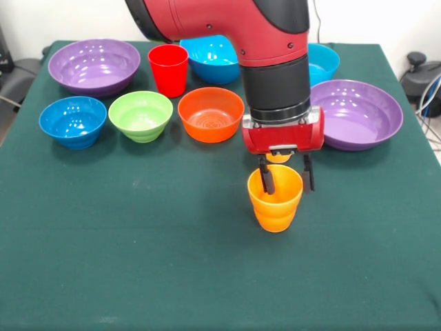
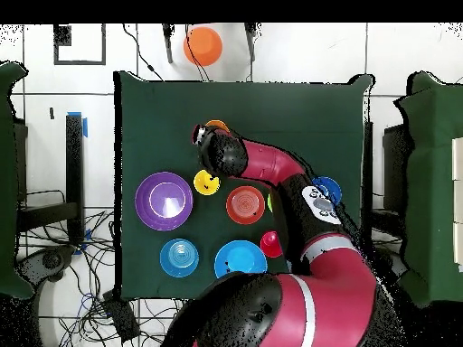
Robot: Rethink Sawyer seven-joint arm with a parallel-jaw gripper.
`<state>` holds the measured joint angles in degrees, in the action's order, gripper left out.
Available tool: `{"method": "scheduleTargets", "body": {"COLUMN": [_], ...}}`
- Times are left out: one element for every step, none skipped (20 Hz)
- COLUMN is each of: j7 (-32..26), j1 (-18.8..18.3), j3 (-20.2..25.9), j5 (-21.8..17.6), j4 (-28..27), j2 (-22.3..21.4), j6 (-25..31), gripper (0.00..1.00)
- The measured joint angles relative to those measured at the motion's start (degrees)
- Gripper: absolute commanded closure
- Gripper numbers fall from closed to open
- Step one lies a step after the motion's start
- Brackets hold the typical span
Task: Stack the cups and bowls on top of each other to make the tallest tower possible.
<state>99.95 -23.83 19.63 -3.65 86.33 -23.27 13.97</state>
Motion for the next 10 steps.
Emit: {"method": "scheduleTargets", "body": {"j7": [0.0, 0.0, 0.0, 0.0, 0.0, 0.0, 0.0, 0.0, 0.0, 0.0], "j1": [0.01, 0.01, 0.06, 0.11, 0.18, 0.24, 0.4, 0.56, 0.87, 1.3], "j3": [0.01, 0.01, 0.0, 0.0, 0.0, 0.0, -0.01, -0.02, -0.13, -0.34], "j5": [0.0, 0.0, 0.0, 0.0, 0.0, 0.0, 0.0, 0.0, 0.01, 0.0], "j4": [0.02, 0.05, 0.28, 0.47, 0.77, 1.07, 1.65, 2.22, 3.04, 3.95], "j2": [-0.05, -0.1, -0.55, -0.87, -1.3, -1.73, -2.53, -3.31, -4.43, -5.67], "j6": [0.0, 0.0, 0.0, -0.01, -0.01, 0.0, -0.01, -0.02, -0.13, -0.3], "gripper": [0.0, 0.0, 0.0, 0.0, 0.0, 0.0, 0.0, 0.0, 0.0, 0.0]}}
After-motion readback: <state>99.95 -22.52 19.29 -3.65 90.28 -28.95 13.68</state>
